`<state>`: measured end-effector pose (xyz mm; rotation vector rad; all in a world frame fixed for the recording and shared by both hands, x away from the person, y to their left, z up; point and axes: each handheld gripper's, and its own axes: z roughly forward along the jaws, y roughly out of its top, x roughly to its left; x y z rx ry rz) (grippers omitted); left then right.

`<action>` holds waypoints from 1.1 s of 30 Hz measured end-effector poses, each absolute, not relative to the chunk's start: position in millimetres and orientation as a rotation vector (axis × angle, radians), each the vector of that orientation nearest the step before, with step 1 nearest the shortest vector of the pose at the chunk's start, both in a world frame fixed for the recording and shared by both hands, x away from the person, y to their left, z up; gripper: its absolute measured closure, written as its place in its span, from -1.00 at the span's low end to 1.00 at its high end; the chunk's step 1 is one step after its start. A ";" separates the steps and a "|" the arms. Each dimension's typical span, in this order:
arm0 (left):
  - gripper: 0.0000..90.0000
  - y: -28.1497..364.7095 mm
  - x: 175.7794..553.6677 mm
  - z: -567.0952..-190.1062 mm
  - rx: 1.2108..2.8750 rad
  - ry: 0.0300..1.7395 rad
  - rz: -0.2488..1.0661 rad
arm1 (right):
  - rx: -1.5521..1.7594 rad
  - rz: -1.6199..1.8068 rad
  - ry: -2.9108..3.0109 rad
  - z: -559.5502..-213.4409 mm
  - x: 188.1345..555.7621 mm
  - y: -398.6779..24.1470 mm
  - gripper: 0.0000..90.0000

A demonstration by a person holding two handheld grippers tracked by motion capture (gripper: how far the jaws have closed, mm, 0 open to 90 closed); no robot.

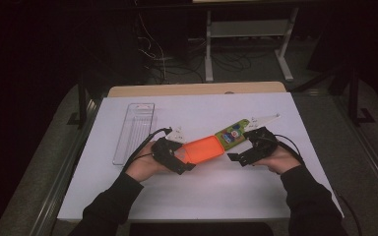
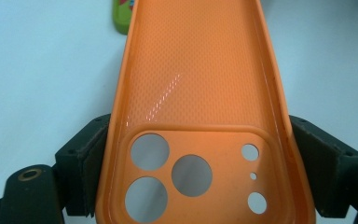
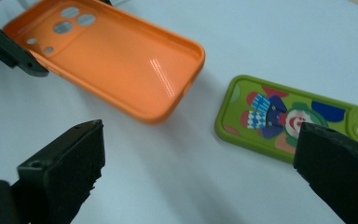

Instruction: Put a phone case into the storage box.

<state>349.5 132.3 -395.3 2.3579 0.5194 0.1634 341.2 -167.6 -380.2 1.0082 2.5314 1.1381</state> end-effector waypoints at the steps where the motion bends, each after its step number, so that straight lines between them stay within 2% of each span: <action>1: -0.65 133.6 351.1 -394.8 2.368 0.527 0.169 | 1.031 1.147 2.516 -383.9 338.9 -167.9 -0.98; 17: -0.65 133.6 351.3 -396.2 2.309 0.628 0.188 | 1.145 1.136 2.394 -423.1 321.5 -160.7 -0.99; 33: -0.65 134.9 351.6 -394.7 2.323 0.629 0.187 | 1.062 1.110 2.390 -432.1 327.4 -148.6 -0.98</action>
